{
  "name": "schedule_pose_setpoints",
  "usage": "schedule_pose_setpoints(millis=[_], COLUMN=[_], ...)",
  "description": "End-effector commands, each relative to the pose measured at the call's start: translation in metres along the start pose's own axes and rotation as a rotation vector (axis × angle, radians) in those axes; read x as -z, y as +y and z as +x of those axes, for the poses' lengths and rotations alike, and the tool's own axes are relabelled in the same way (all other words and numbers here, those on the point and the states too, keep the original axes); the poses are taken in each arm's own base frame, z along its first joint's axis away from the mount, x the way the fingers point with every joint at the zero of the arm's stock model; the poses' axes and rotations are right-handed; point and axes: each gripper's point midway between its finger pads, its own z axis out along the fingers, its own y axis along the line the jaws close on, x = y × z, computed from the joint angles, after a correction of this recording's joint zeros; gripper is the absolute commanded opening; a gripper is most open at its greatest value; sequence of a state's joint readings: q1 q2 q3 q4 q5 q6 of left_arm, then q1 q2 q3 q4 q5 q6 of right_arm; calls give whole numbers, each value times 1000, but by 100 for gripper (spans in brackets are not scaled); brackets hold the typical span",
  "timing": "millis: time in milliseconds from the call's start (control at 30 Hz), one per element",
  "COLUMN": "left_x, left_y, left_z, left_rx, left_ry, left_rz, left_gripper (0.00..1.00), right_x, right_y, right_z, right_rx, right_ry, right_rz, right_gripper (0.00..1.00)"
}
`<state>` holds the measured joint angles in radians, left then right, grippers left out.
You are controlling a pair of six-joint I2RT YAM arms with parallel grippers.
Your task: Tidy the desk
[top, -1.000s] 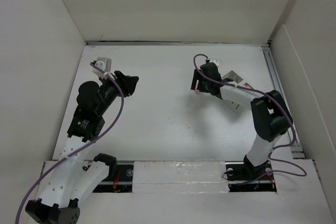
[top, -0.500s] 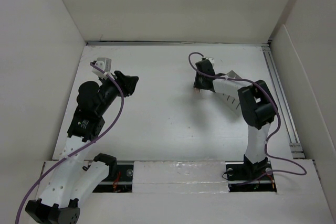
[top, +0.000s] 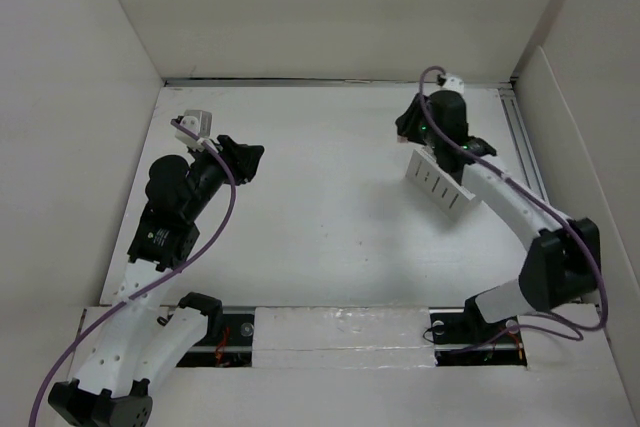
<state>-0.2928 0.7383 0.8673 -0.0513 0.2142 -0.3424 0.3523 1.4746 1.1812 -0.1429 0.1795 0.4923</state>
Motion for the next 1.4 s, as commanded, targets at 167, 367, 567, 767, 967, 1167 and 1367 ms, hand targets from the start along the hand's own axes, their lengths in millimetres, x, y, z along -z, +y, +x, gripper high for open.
schedule_pose_setpoints(millis=[167,367,567,767,967,1167,1367], left_x=[7,11,11,12,14,16,17], left_y=[-15,-15,-17,-20,-25,-31,-32], left_z=[-17,-20,-20,-20,-21,-19,-21], left_rx=[-14,-22,-25,-26,-33,-44,-37], left_ry=[-53,-67,-67,-63,-67,-58,-62], left_rz=[61,56,68,83,109,146,144], left_gripper=[37,38,42,50,63,99,99], right_x=[15,7,27,64,120,182,221], right_y=[-90,-105,-98,-61,36,132,165], right_z=[-41,-37,-48,-64,-48,23,61], right_rx=[-163,-181,-189,-166,-48,160,266], right_ry=[-122,-98,-139,-202,-193,-7,59], right_rz=[152,191,166,53,-351,-825,-963], right_gripper=[15,42,69,73,100,100,100])
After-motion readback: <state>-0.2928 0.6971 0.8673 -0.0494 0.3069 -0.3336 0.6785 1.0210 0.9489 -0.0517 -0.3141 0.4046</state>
